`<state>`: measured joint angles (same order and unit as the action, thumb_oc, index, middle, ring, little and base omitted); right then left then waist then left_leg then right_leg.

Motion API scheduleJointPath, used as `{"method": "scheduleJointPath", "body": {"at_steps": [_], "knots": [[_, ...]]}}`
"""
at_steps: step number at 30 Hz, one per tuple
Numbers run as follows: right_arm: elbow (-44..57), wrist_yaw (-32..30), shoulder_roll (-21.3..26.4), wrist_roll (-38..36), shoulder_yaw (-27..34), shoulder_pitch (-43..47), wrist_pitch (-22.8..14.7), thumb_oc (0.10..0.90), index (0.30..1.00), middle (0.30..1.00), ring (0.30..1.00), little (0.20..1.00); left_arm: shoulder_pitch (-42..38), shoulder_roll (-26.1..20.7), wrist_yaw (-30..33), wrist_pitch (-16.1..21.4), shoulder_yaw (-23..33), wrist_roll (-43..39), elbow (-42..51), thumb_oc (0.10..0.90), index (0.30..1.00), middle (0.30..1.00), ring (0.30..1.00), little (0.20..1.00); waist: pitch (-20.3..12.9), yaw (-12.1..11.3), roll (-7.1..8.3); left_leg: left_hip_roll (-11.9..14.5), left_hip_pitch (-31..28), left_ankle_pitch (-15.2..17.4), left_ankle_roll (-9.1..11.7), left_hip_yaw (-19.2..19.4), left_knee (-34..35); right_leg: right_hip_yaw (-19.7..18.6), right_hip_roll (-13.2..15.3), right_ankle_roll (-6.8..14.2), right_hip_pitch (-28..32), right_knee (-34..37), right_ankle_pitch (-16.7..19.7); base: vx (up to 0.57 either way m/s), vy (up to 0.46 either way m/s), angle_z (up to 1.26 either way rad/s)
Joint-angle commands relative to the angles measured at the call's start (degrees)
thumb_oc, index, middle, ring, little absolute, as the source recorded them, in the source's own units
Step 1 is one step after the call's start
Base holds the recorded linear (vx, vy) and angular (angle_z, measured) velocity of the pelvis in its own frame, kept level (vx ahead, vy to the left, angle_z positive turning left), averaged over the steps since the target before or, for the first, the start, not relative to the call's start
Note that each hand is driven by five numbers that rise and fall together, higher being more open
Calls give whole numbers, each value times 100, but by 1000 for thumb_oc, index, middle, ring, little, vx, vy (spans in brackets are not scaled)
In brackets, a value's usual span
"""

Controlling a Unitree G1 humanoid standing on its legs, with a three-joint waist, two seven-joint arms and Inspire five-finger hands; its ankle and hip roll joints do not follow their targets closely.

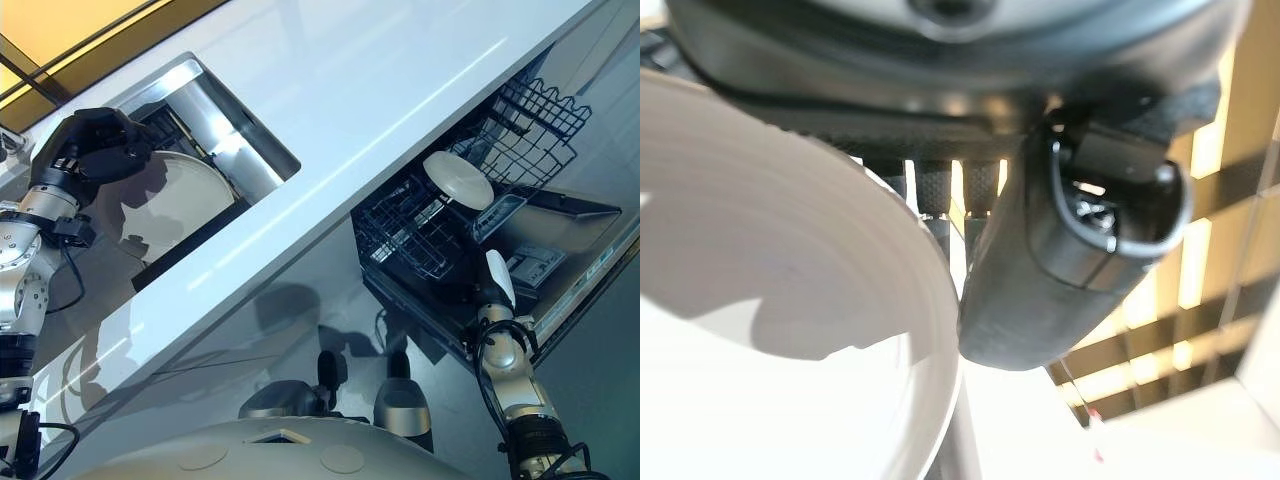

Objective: Pick up plates and place into dishwasher.

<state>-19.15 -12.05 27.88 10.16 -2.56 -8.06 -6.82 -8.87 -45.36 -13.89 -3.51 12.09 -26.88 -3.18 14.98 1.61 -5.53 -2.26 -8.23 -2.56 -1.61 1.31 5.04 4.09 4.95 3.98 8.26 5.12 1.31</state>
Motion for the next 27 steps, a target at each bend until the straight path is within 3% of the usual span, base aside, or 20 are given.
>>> {"method": "scheduleJointPath", "body": {"at_steps": [1, 5, 9, 12, 17, 19, 21, 23, 27], "knots": [[661, -305, 60, -56, 269, 621, -595, 800, 900, 900, 900, 900, 116, -138, -36, 357, -179, 159, 140, 100, 300, 300, 300, 200, -699, -70, 59, -321, 239, 725, -108, -242, -505, 112, -425, 52, -600, -949, -769, -47, -21, 2], [672, -333, 44, -72, 271, 649, -602, 800, 900, 900, 900, 900, 123, -81, 9, 382, -172, 150, 232, 100, 300, 300, 300, 200, -722, -82, 80, -289, 199, 704, -95, -236, -443, 130, -443, 33, -543, -899, -781, -50, -27, 1], [905, -462, 72, -254, 343, 707, -690, 800, 900, 900, 900, 900, 106, 85, 445, 566, -157, 88, 359, 100, 300, 300, 300, 200, -761, -68, 89, -252, 132, 652, -75, -234, -300, 149, -464, 14, -482, -864, -811, -37, -16, 0], [1216, -535, 45, -354, 496, 759, -778, 800, 900, 900, 900, 900, 169, 306, 343, 684, -152, 74, 411, 100, 300, 300, 300, 200, -781, -49, 93, -232, 107, 655, -78, -218, -269, 146, -473, 6, -475, -884, -841, -11, -4, 0], [1542, -534, 65, -355, 718, 841, -949, 800, 900, 900, 900, 900, 378, 634, 391, 702, -268, 863, 322, 100, 300, 300, 300, 200, -797, -16, 101, -224, 82, 677, -90, -174, -268, 113, -486, 11, -454, -887, -867, 0, 0, 0], [1580, -493, 120, -381, 793, 862, -976, 800, 900, 900, 900, 900, 427, 646, 395, 706, -281, 1038, 206, 276, 451, 451, 451, 376, -795, -4, 110, -225, 74, 682, -97, -149, -281, 107, -488, 4, -436, -883, -870, 0, 0, 0], [1571, -439, 155, -397, 857, 877, -980, 800, 900, 900, 900, 900, 458, 668, 228, 666, -293, 1035, 76, 366, 528, 528, 528, 466, -806, 4, 109, -224, 63, 682, -93, -125, -276, 110, -487, 5, -421, -868, -866, 0, 0, 0], [1559, -428, 154, -385, 876, 880, -975, 800, 900, 900, 900, 900, 480, 706, 66, 496, -309, 1001, 40, 800, 900, 900, 900, 900, -814, 6, 106, -220, 60, 680, -94, -105, -270, 108, -488, 8, -410, -852, -861, 0, 0, 0], [1576, -450, 146, -376, 830, 887, -919, 800, 900, 900, 900, 900, 500, 798, -349, 160, -529, 1063, -93, 800, 900, 900, 900, 900, -802, 18, 105, -215, 54, 681, -110, -79, -277, 120, -480, 12, -396, -843, -852, 0, 0, 0]]}}
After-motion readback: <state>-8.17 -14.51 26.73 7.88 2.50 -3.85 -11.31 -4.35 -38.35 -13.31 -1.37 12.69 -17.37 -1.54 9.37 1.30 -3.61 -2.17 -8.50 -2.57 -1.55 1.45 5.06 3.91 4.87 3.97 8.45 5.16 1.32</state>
